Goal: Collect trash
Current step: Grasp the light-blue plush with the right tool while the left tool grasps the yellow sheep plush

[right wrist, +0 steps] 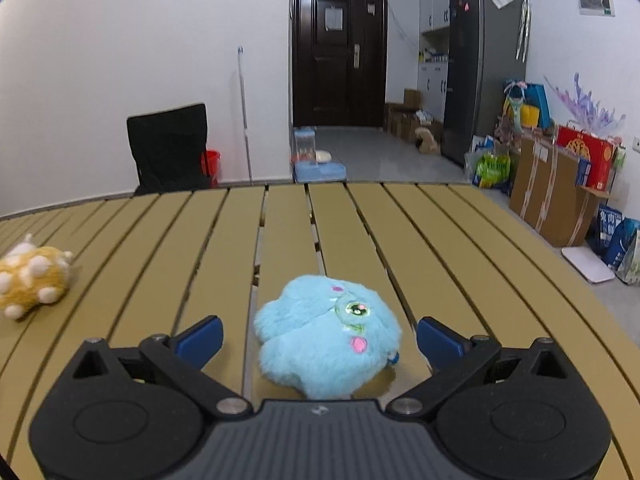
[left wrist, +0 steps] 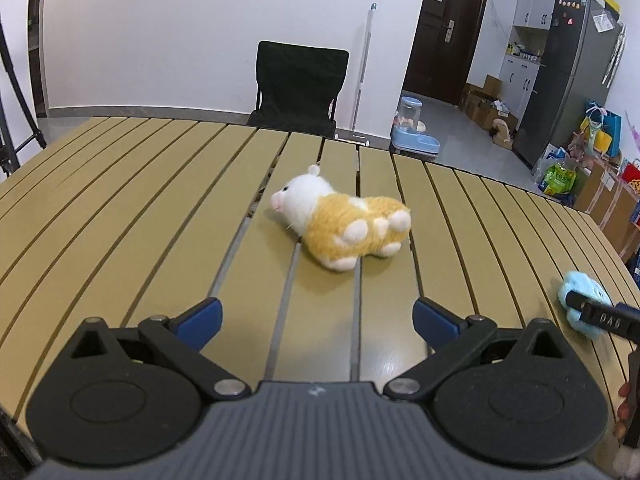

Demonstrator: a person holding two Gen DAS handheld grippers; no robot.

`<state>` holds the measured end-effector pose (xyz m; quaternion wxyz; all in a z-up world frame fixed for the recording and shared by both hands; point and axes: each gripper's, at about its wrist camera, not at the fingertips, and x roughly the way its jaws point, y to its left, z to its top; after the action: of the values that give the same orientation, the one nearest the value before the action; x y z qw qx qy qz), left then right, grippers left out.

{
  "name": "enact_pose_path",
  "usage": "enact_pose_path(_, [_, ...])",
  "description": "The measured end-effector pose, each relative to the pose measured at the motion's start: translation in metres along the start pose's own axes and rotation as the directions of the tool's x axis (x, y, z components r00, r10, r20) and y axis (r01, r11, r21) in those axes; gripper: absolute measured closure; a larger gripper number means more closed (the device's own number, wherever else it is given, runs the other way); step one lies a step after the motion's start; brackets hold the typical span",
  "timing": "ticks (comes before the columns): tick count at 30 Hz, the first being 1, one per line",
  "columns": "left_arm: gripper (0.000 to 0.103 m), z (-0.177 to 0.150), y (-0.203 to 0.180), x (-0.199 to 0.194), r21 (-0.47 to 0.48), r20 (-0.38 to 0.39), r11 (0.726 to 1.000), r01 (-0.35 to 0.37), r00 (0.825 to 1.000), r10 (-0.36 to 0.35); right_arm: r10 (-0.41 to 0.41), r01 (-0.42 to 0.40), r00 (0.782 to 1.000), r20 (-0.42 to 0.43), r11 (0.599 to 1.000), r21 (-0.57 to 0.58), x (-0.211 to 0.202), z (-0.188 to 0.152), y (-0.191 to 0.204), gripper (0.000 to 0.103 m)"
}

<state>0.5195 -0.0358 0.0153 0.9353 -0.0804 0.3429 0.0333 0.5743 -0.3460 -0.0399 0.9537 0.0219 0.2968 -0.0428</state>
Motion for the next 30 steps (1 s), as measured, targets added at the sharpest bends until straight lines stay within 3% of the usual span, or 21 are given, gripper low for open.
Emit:
enact_pose_path(5, [0.0,0.019,-0.016,0.024,-0.03,-0.027,0.999,-0.022,0.999,0.022,-0.043,0.04,0.997,-0.065,0.998,-0.041,0.027,0.003,0.007,0.001])
enact_pose_path(7, [0.0,0.027,-0.021,0.032,-0.038,-0.037,0.999,-0.024,0.999,0.023,-0.053,0.049,0.996,-0.074,0.997,-0.061,0.033,0.003,0.011,0.006])
enact_pose_path(9, [0.0,0.035,-0.025,0.04,-0.049,-0.041,0.998,-0.035,0.999,0.033,-0.032,0.028,0.995,-0.094,0.999,-0.046,0.036,0.002,0.01,0.022])
enact_pose_path(12, [0.0,0.044,-0.03,0.052,-0.101,-0.045,0.994,-0.038,0.998,0.034,0.001,-0.003,0.996,-0.086,1.0,-0.022,0.032,0.002,0.005,0.024])
enact_pose_path(15, [0.0,0.053,-0.036,0.066,-0.147,-0.069,0.988,-0.057,0.996,0.047,0.013,-0.012,0.998,-0.062,1.0,0.01,0.024,0.001,-0.005,0.025])
enact_pose_path(20, [0.0,0.065,-0.052,0.084,-0.14,-0.077,0.984,-0.107,0.992,0.097,0.025,-0.021,0.999,-0.048,0.997,0.07,0.017,0.014,-0.025,0.025])
enact_pose_path(30, [0.0,0.071,-0.069,0.117,-0.074,-0.12,0.961,-0.266,0.959,0.256,0.008,-0.006,0.999,-0.034,0.997,0.079,0.014,0.018,-0.043,0.025])
